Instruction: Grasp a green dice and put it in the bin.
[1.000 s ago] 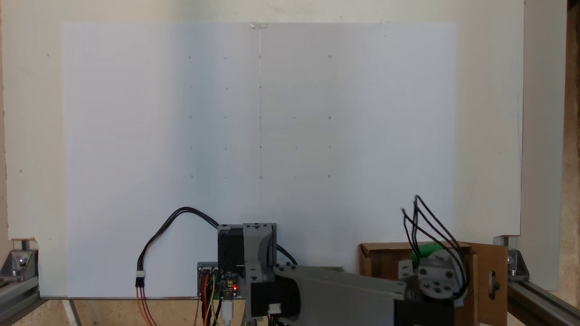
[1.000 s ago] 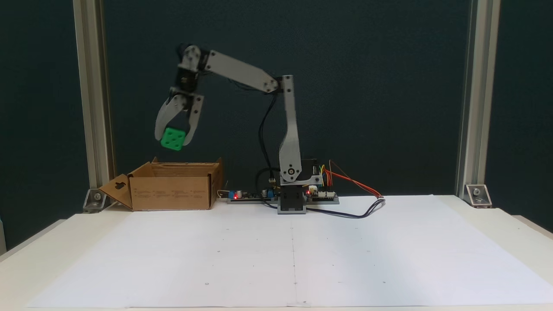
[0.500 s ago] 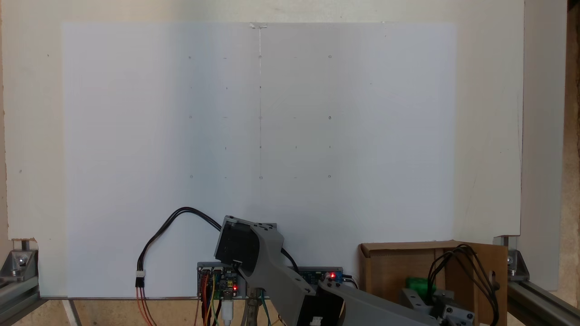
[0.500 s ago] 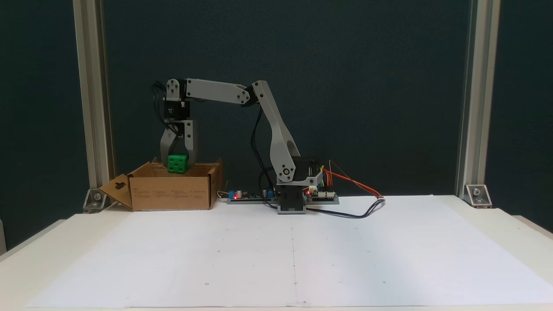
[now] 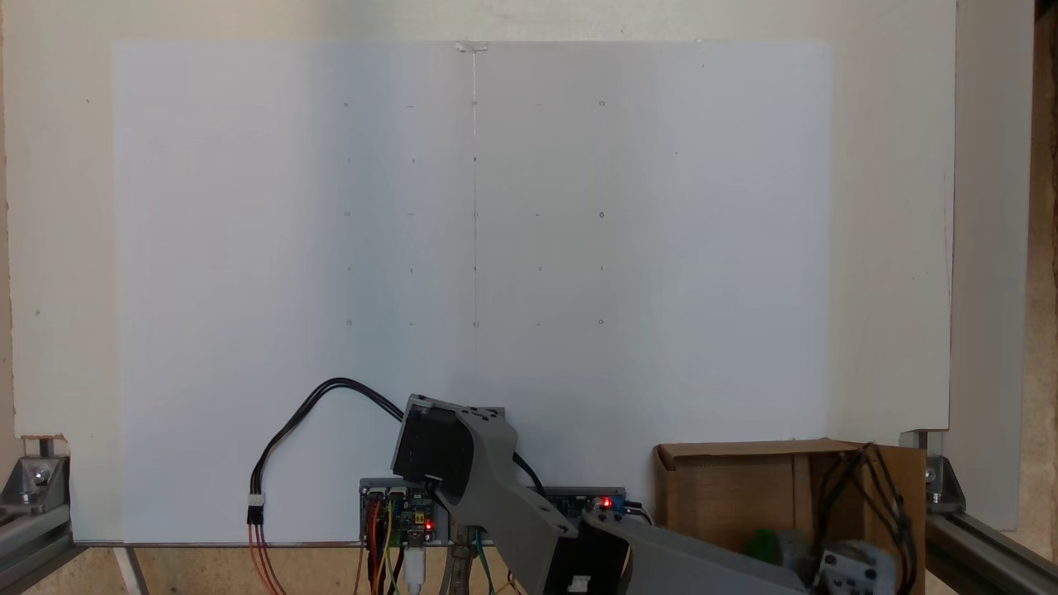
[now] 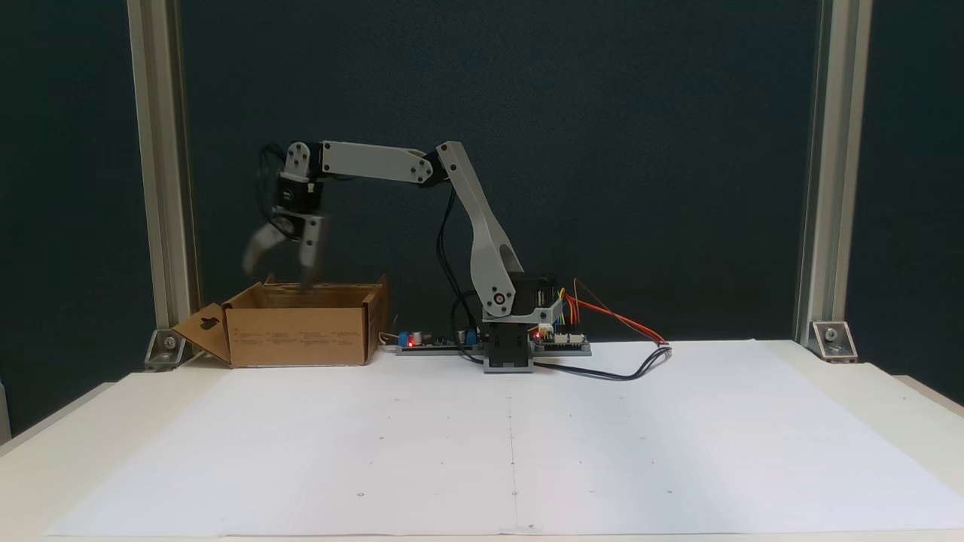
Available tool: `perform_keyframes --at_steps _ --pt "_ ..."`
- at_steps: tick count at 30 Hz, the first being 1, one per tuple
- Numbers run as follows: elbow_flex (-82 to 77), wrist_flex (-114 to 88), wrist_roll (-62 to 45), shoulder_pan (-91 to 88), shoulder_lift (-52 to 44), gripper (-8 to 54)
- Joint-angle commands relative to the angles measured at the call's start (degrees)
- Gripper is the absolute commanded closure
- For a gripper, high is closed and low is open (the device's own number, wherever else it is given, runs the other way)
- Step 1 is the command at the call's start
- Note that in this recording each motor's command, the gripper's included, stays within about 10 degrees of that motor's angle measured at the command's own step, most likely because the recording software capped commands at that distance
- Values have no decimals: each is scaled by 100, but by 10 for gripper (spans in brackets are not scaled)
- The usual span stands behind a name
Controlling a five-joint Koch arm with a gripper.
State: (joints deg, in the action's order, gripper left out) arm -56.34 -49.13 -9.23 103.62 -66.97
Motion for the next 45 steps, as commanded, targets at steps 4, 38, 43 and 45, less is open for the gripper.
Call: perform_keyframes --at_steps 4,38,43,45 --pt "246 835 650 -1459 -1090 19" --pt "-5941 3057 615 -10160 -5774 -4" --pt "-7611 4401 536 -10160 -5968 -3" --pt "-8200 4946 536 -10151 -5994 -1"
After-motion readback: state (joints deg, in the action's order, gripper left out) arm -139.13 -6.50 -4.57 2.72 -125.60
